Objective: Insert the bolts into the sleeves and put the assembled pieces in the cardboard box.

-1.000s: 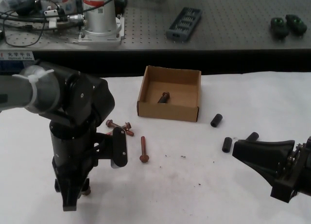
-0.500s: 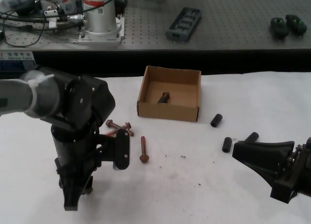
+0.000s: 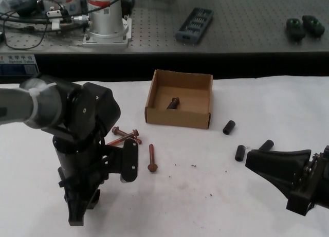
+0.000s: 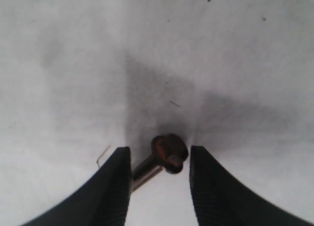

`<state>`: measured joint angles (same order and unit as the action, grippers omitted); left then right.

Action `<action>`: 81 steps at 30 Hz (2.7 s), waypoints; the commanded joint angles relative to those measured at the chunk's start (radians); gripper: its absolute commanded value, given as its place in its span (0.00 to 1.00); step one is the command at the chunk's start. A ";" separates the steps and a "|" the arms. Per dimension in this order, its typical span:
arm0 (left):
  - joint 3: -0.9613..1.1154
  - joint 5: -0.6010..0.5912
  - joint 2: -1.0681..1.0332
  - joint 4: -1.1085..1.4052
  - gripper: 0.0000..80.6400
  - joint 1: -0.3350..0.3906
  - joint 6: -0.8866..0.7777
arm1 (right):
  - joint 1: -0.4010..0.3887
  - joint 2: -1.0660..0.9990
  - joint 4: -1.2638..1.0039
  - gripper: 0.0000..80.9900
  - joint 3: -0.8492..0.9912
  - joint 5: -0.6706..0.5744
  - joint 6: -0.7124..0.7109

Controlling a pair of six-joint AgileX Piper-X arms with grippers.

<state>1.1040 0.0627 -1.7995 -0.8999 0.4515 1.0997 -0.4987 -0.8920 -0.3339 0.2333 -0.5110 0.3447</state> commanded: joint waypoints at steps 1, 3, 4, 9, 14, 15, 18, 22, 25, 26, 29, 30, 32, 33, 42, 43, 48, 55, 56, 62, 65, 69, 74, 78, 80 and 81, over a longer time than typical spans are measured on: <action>-0.001 -0.001 -0.011 0.014 0.36 -0.010 0.023 | -0.004 0.008 -0.001 0.09 0.013 -0.023 -0.009; -0.001 0.004 -0.020 0.014 0.36 -0.013 0.023 | -0.004 0.008 -0.001 0.09 0.013 -0.023 -0.009; -0.001 0.004 -0.026 0.014 0.36 -0.015 0.023 | -0.004 0.008 -0.001 0.09 0.013 -0.023 -0.009; -0.001 -0.002 -0.059 0.014 0.27 -0.018 0.023 | -0.004 0.008 -0.001 0.09 0.013 -0.023 -0.009; -0.001 -0.026 -0.063 0.014 0.01 -0.018 0.008 | -0.004 0.008 -0.001 0.09 0.013 -0.023 -0.009; -0.001 -0.028 -0.063 0.014 0.00 -0.018 -0.008 | -0.004 0.008 -0.001 0.09 0.013 -0.023 -0.009; 0.002 -0.045 -0.063 0.023 0.01 -0.018 -0.074 | -0.004 0.008 -0.001 0.09 0.013 -0.023 -0.009; 0.023 -0.053 -0.063 0.039 0.01 0.003 -0.219 | -0.004 0.008 -0.001 0.09 0.013 -0.023 -0.009; 0.061 -0.053 -0.063 0.039 0.01 0.027 -0.341 | -0.004 0.008 -0.001 0.09 0.013 -0.023 -0.009; 0.076 -0.053 -0.063 0.039 0.01 0.034 -0.404 | -0.004 0.008 -0.001 0.09 0.013 -0.023 -0.009; 0.118 -0.082 -0.063 0.039 0.01 0.046 -0.626 | -0.004 0.008 -0.001 0.09 0.013 -0.023 -0.009; 0.129 -0.094 -0.063 0.039 0.01 0.046 -0.701 | -0.004 0.008 -0.001 0.09 0.013 -0.023 -0.009; 0.142 -0.121 -0.063 0.039 0.01 0.046 -0.843 | -0.004 0.008 -0.001 0.09 0.013 -0.023 -0.009; 0.145 -0.134 -0.063 0.039 0.01 0.046 -0.915 | -0.004 0.008 -0.001 0.09 0.013 -0.023 -0.009; 0.143 -0.229 -0.063 0.066 0.01 0.037 -1.277 | -0.004 0.008 -0.001 0.09 0.013 -0.023 -0.009; 0.140 -0.222 -0.063 0.066 0.01 0.036 -1.317 | -0.004 0.008 -0.001 0.09 0.013 -0.023 -0.009; 0.139 -0.131 -0.063 0.066 0.01 0.034 -1.432 | -0.004 0.008 -0.001 0.09 0.013 -0.023 -0.009; 0.139 -0.126 -0.063 0.064 0.01 0.034 -1.412 | -0.004 0.008 -0.001 0.09 0.013 -0.023 -0.009; 0.139 -0.126 -0.063 0.064 0.03 0.034 -1.409 | -0.004 0.008 -0.001 0.09 0.013 -0.023 -0.009; 0.139 -0.126 -0.063 0.069 0.42 0.034 -1.361 | -0.004 0.008 -0.001 0.09 0.013 -0.023 -0.009; 0.139 -0.126 -0.063 0.067 0.58 0.034 -1.301 | -0.004 0.008 -0.001 0.09 0.013 -0.023 -0.009; 0.139 -0.126 -0.063 0.051 0.55 0.034 -1.227 | -0.004 0.008 -0.001 0.09 0.013 -0.023 -0.009; 0.139 -0.126 -0.063 0.027 0.50 0.034 -1.139 | -0.004 0.008 -0.001 0.09 0.013 -0.023 -0.009; 0.139 -0.115 -0.063 0.022 0.50 0.034 -1.118 | -0.004 0.008 -0.001 0.09 0.013 -0.023 -0.009; 0.139 -0.115 -0.063 0.022 0.50 0.034 -1.115 | -0.004 0.008 -0.001 0.09 0.013 -0.023 -0.009; 0.139 -0.115 -0.063 0.022 0.50 0.034 -1.115 | -0.004 0.008 -0.001 0.09 0.013 -0.023 -0.009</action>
<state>1.2375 -0.0672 -1.8646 -0.8724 0.4870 -0.0286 -0.4987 -0.8920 -0.3339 0.2333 -0.5180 0.3436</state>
